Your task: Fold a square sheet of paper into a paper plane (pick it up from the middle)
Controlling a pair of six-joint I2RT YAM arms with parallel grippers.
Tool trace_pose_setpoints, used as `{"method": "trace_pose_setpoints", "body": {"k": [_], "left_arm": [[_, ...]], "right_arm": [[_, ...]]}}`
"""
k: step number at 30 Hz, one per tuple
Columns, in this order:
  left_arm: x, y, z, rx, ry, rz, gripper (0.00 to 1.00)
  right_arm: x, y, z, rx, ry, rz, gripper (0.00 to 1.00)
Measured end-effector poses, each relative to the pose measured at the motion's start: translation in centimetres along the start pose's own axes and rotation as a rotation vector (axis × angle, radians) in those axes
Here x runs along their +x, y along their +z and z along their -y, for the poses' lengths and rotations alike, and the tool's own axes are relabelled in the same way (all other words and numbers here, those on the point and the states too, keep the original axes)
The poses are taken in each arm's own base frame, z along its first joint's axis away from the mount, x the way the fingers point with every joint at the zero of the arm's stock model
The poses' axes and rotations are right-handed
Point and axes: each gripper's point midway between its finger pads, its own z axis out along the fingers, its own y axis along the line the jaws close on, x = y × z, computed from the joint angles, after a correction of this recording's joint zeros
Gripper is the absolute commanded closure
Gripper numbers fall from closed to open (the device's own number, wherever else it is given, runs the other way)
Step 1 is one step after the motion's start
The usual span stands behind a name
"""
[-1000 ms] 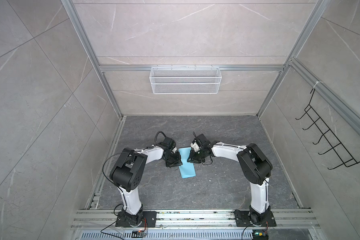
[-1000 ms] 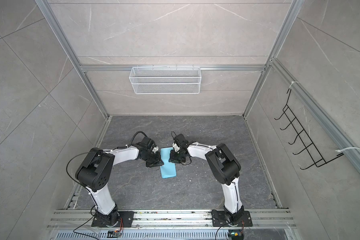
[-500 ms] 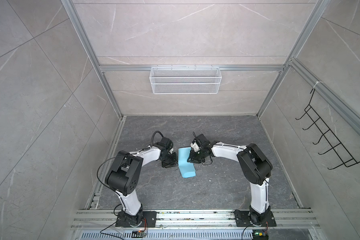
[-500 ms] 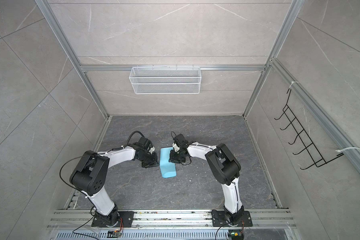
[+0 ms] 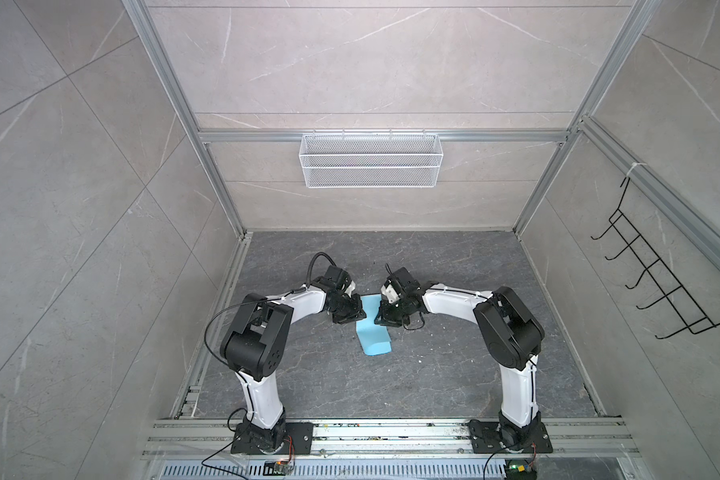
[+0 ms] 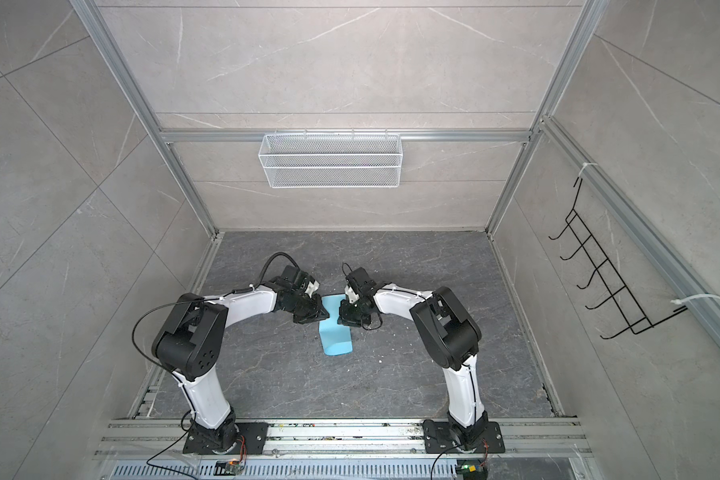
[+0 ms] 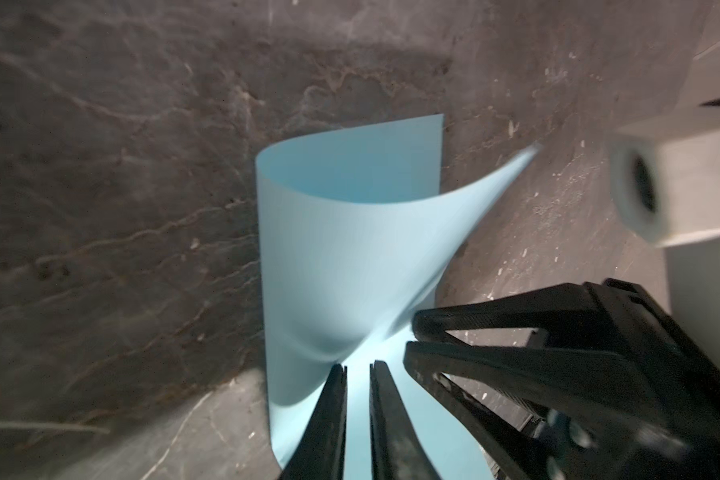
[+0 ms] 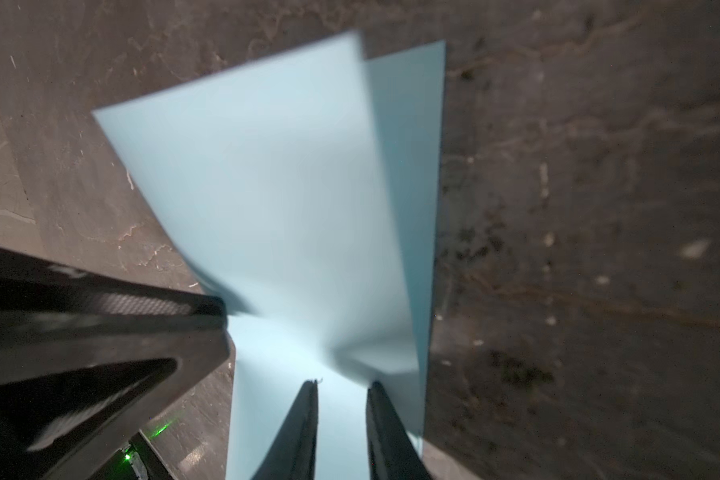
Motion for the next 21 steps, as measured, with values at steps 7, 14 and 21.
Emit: {"method": "trace_pose_setpoints", "body": {"k": [7, 14, 21], "left_arm": [[0.0, 0.3, -1.8, -0.011, -0.03, -0.007, 0.83], [-0.6, -1.1, -3.6, -0.002, -0.053, 0.019, 0.82], [-2.0, -2.1, -1.6, 0.018, 0.003, 0.046, 0.82]], "right_arm": [[0.0, 0.0, 0.0, 0.004, 0.0, -0.001, 0.74], [0.0, 0.0, 0.1, 0.007, 0.0, 0.0, 0.74], [0.0, 0.0, 0.1, 0.008, 0.0, 0.0, 0.74]]}}
